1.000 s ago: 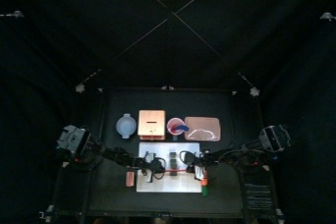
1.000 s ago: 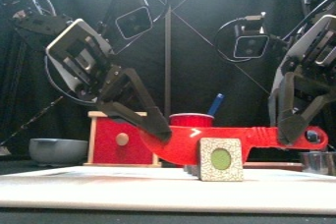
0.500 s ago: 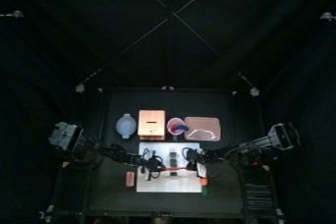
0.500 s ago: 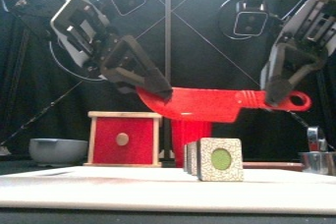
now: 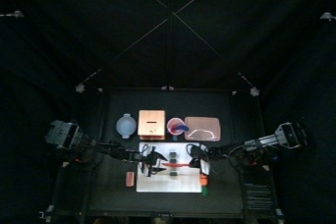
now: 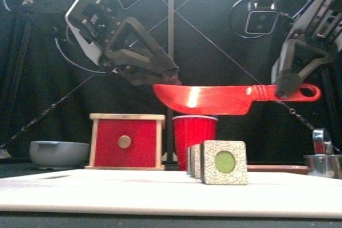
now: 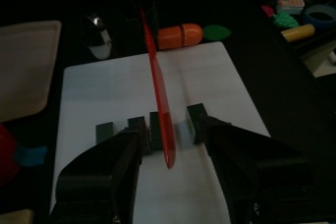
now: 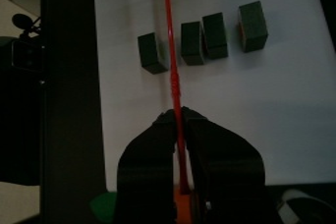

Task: Place sushi on board then cut the sushi with the knife then place the pieces on the plate
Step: Cut the sushi into 4 pieces

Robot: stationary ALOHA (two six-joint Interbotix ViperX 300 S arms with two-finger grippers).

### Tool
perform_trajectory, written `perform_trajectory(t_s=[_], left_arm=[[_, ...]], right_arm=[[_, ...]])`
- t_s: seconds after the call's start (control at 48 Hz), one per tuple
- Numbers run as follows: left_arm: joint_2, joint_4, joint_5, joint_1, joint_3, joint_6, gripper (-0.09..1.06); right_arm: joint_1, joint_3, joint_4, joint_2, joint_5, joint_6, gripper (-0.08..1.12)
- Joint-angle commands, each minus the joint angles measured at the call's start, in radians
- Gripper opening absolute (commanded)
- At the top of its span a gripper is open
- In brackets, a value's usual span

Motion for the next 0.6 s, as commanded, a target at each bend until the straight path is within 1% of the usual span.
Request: perform_trajectory(t_s=[0.021,0.146,0.271,0.458,0.604], left_arm=[[-0.049,0.014,-0.032,0.009,0.005,0.000,0.83],[-0.074,0.011,-0.064,0.008,0.037,-0.006,0.83],[-0.084,0.008,-0.095,0.003,0.063,-0.005,0.83],[-0.086,0.006,-0.106,0.002,0.064,-0.005,0.83],[-0.078,0.005,-0.106,0.005,0.063,-0.006,0.83]], right_arm=[[-0.008,0.034,0.026,-0.086,0.011,0.000,0.39],[-0.023,0.080,0.037,-0.163,0.061,0.000,0.39],[-0.052,0.124,0.037,-0.242,0.153,0.002,0.39],[-0.112,0.178,0.055,-0.341,0.252,0.002,0.41],[-0.132,0.198,0.052,-0.380,0.285,0.002,0.41]])
